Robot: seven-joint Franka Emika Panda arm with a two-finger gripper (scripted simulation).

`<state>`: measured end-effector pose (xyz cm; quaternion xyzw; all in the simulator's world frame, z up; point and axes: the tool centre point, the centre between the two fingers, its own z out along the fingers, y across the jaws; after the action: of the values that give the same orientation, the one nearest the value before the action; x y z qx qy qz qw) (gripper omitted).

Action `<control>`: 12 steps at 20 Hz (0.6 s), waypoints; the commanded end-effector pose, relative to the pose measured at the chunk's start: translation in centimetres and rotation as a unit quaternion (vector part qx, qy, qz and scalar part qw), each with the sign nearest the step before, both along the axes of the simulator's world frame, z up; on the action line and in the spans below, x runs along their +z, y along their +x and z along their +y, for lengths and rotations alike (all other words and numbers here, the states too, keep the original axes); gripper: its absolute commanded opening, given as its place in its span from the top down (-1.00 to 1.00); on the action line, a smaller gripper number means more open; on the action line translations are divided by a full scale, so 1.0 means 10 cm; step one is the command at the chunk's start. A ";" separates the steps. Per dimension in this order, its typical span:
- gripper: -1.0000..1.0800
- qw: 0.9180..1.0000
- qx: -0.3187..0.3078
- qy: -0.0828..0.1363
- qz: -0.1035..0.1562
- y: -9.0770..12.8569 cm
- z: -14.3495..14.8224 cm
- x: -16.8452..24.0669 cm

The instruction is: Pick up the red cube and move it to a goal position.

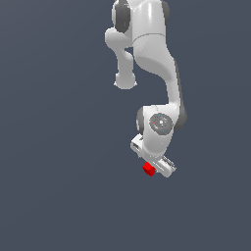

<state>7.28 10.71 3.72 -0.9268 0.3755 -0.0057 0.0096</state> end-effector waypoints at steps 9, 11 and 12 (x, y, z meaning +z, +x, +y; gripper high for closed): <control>1.00 1.000 -0.026 -0.007 0.009 0.02 -0.13 -0.17; 1.00 1.000 -0.026 -0.007 0.009 0.02 -0.13 -0.17; 1.00 1.000 -0.026 -0.007 0.009 0.02 -0.13 -0.17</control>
<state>7.46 9.43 2.02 -0.9169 0.3990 0.0000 0.0002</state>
